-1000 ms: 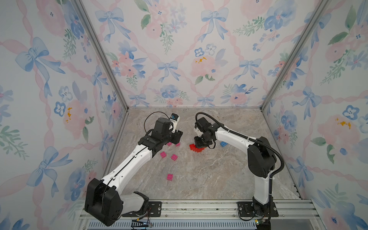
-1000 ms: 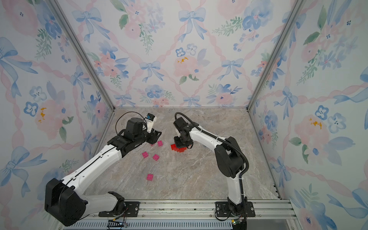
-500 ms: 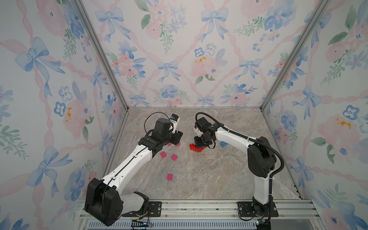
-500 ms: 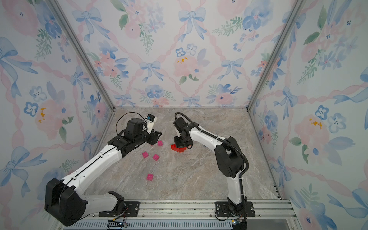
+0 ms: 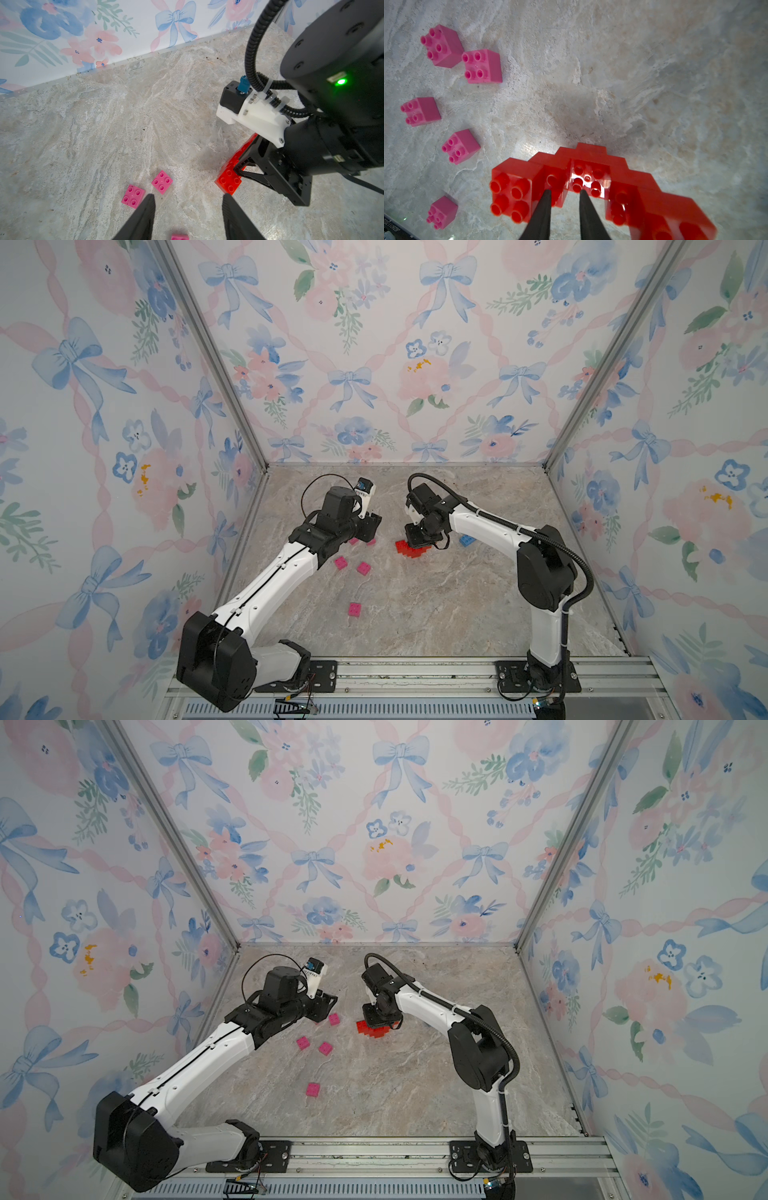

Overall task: Assemble the letter v with lego
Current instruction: Adjust the lego brick at the center of the board.

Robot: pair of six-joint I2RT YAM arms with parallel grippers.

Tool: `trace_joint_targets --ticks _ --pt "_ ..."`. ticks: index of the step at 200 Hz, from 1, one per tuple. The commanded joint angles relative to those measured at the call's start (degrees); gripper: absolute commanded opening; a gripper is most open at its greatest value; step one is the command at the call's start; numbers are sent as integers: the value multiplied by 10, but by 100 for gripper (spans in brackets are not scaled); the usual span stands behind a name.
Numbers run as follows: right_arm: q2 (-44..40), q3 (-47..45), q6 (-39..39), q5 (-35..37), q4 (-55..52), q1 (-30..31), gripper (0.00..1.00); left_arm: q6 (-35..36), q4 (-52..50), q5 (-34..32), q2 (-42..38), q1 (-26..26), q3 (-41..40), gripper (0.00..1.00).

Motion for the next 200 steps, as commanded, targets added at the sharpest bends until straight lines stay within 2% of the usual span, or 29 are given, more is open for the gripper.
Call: trace_joint_targets --ticks 1,154,200 --pt "-10 12 -2 4 -9 0 25 0 10 7 0 4 -4 55" --pt "8 -33 7 1 17 -1 24 -3 9 3 -18 3 -19 55" --pt "-17 -7 2 -1 7 -4 24 -4 9 5 -20 3 -12 55"
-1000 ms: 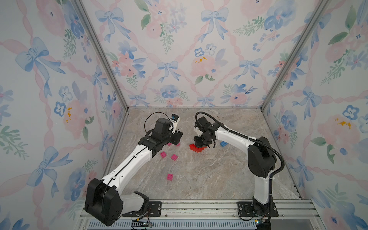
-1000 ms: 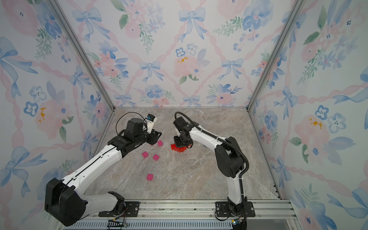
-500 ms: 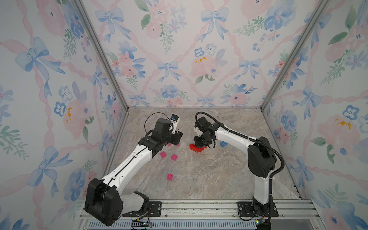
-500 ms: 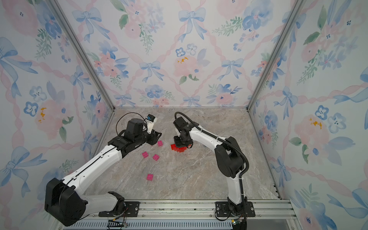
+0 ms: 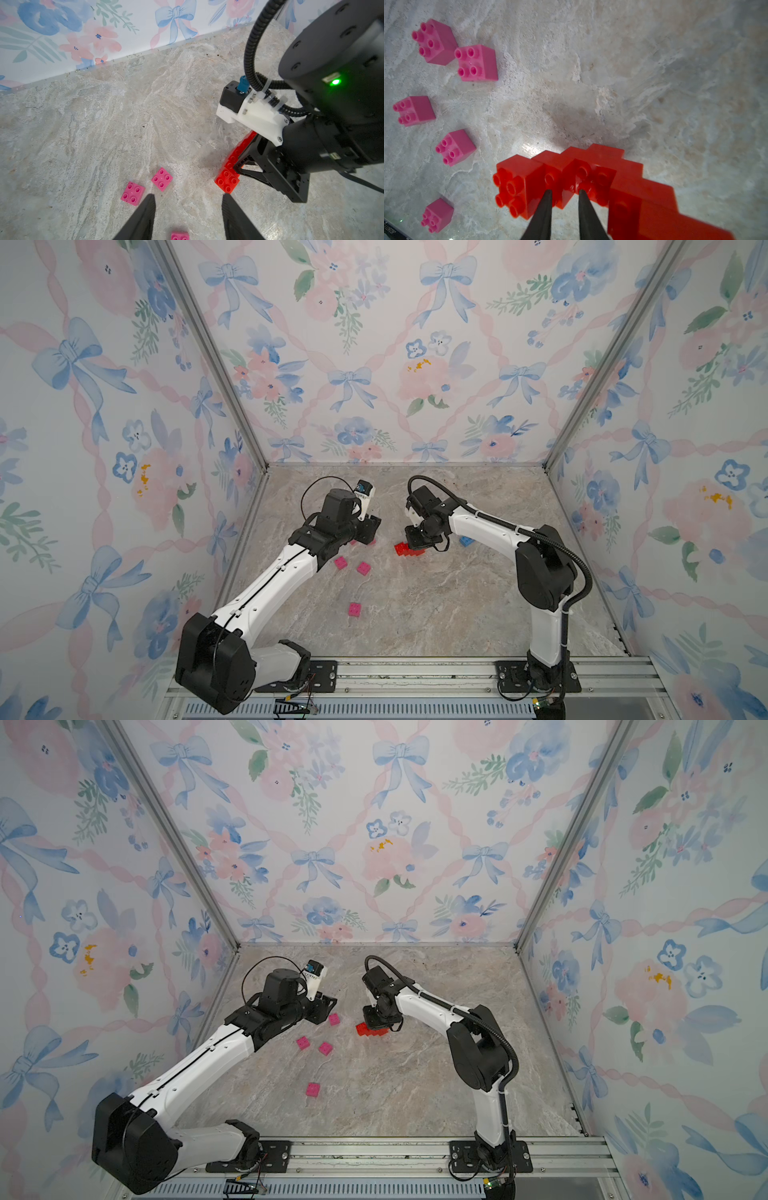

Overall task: Assemble the letter v with lego
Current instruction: Adjust the lego brick at the center of the board, then pick up the lego brick from the center of the board.

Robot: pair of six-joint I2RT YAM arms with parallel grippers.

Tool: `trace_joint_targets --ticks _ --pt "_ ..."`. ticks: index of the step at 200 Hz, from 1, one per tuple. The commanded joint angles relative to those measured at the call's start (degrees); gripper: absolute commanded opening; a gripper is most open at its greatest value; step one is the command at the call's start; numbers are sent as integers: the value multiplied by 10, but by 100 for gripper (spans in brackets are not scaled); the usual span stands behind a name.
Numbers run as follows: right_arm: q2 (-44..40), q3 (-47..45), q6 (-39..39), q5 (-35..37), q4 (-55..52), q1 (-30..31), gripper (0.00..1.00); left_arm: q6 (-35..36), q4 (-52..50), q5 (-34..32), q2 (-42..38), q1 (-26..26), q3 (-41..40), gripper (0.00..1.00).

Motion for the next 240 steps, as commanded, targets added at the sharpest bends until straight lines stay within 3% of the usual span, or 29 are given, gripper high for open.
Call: trace_joint_targets --ticks 1,47,63,84,97,113,139,180,240 --pt "-18 14 1 1 -13 -4 24 -4 4 5 -13 4 2 55" --pt "-77 37 -8 -82 3 -24 30 -6 5 2 -20 3 4 55" --pt "-86 50 -58 -87 -22 -42 33 -7 4 1 -21 4 6 55" --pt "-83 78 -207 -126 -89 -74 40 -7 5 1 -26 4 4 55" --pt "-83 78 -345 -142 -119 -89 45 -8 4 0 -29 4 3 55" --pt "-88 55 -534 -140 -144 -95 58 -10 3 1 -31 6 1 55" --pt "-83 37 -703 -107 -140 -104 58 -17 3 3 -37 11 -2 54" --pt "-42 94 -808 -142 -178 -107 57 -17 3 6 -38 14 -3 54" --pt "76 219 -884 -102 -268 -78 56 -14 4 9 -34 17 -5 54"
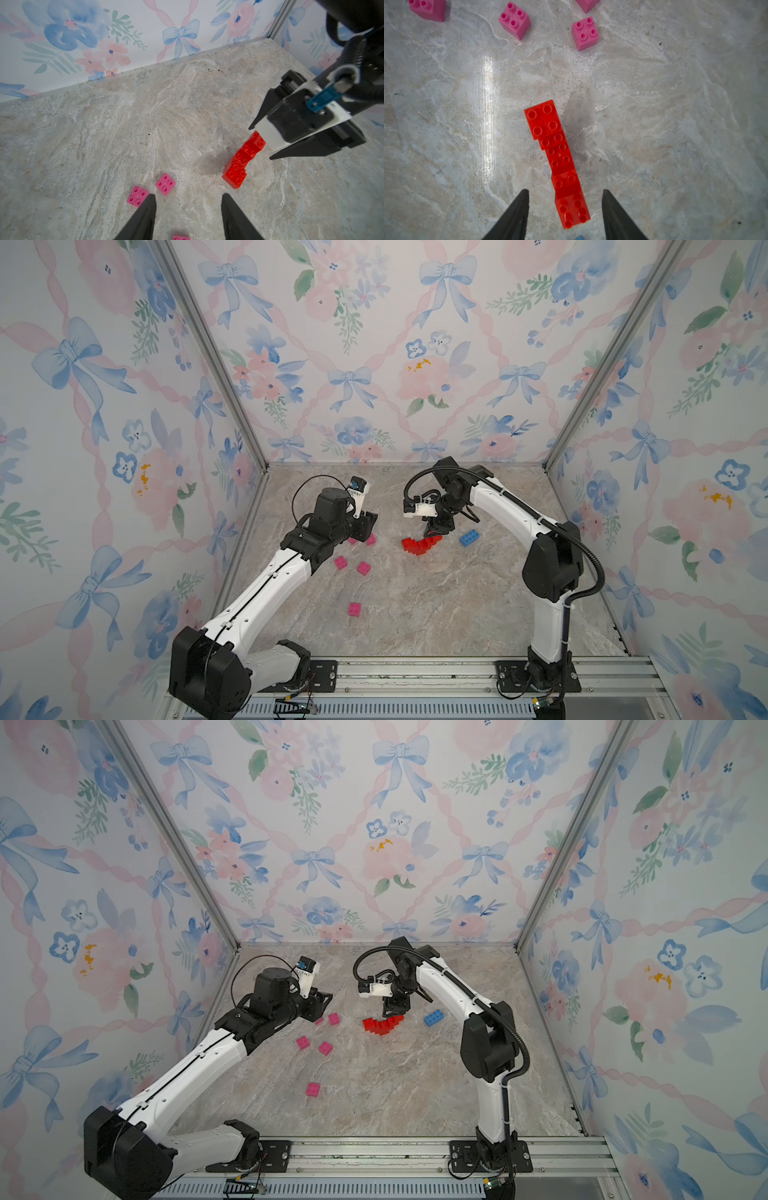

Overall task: Assemble the letter v with lego
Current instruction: Pick up the lego brick from the center of the board.

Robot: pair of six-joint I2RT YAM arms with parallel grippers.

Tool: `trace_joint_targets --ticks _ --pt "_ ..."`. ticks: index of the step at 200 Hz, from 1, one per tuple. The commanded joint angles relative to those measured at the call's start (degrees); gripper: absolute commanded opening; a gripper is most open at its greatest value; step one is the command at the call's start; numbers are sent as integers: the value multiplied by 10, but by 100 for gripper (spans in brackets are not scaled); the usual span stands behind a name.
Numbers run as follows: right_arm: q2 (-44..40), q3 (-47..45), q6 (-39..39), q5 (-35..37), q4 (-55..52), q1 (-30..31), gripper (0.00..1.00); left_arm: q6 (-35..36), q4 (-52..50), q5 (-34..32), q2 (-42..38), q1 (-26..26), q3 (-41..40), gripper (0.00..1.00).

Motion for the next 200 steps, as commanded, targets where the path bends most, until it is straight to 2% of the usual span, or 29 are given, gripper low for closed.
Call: trace_joint_targets --ticks 1,35,103,200 --pt "41 34 -52 17 -57 11 56 -6 1 8 -3 7 -5 54" --pt "70 47 -60 22 -57 18 56 -3 1 8 -7 8 -10 53" --pt "84 -2 -46 25 -16 25 56 0 0 7 -11 12 -15 53" --pt "110 -22 -32 32 28 25 55 1 0 6 -21 15 -19 53"
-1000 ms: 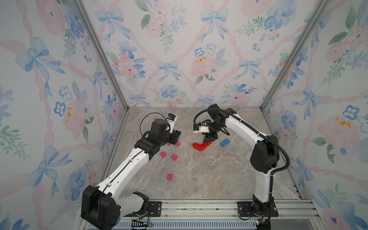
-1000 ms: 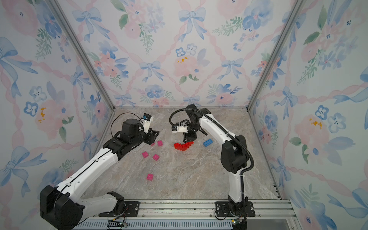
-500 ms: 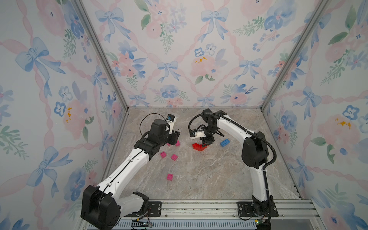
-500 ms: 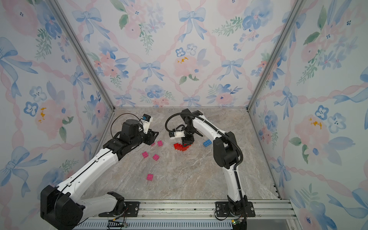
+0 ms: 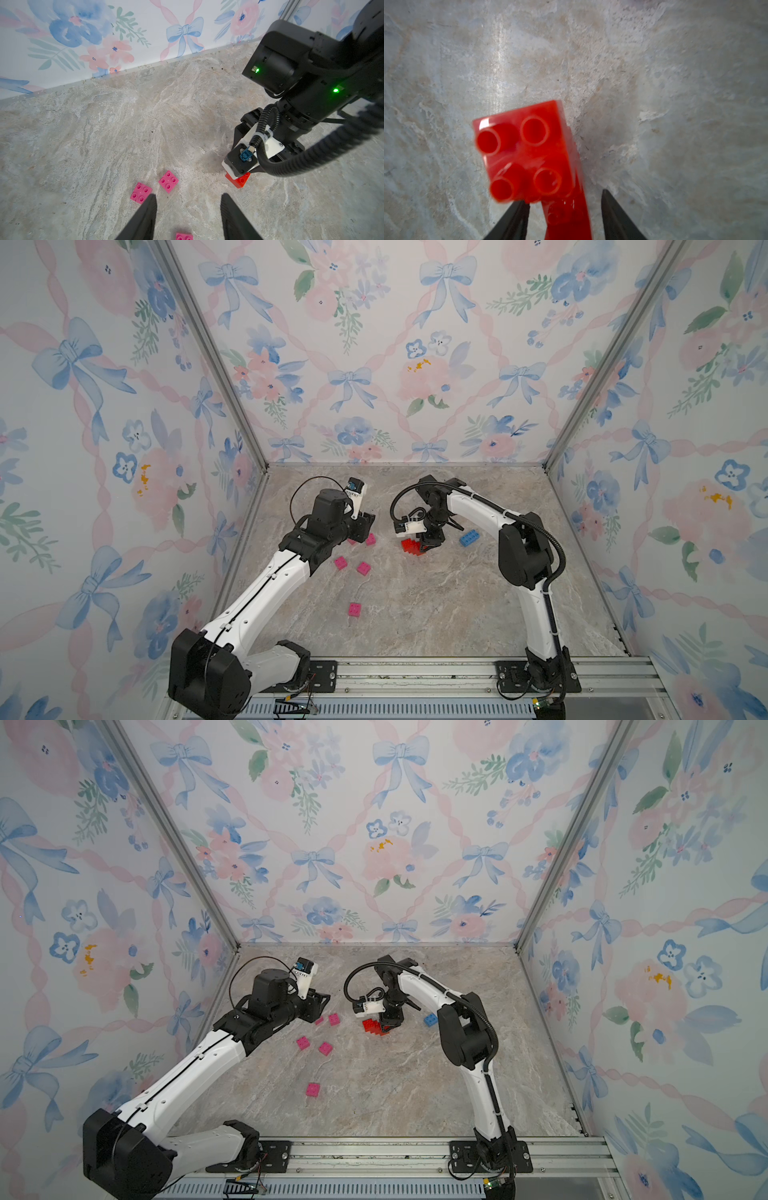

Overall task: Assemble the letter v with lego
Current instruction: Pick up the lego brick from the center of the board.

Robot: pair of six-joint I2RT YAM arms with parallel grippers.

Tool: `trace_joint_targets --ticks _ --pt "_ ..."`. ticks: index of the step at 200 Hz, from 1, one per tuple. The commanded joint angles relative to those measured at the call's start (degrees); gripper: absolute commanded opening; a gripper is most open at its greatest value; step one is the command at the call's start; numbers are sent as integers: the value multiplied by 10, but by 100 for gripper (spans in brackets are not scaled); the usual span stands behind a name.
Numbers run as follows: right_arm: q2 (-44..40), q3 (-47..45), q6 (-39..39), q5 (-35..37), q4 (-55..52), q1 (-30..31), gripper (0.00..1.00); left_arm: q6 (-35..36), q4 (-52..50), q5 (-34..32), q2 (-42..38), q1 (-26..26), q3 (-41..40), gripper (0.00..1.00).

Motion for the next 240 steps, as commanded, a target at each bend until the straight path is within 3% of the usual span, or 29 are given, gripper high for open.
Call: trace_joint_targets --ticks 1,39,83,125,168,240 --pt "9 -14 9 0 7 6 55 0 0 6 -13 6 -11 53" --pt "6 -24 19 -6 15 7 51 1 0 6 -15 9 -12 53" --pt "9 -16 18 -9 0 8 34 2 0 6 -20 11 -14 53" --pt "8 -4 18 -23 -31 5 34 2 0 8 -20 14 -16 53" --pt "34 71 -12 -98 -210 -11 33 -2 0 20 -11 15 -15 52" --pt "88 122 -31 -106 -291 -31 31 -3 1 29 3 15 -13 52"
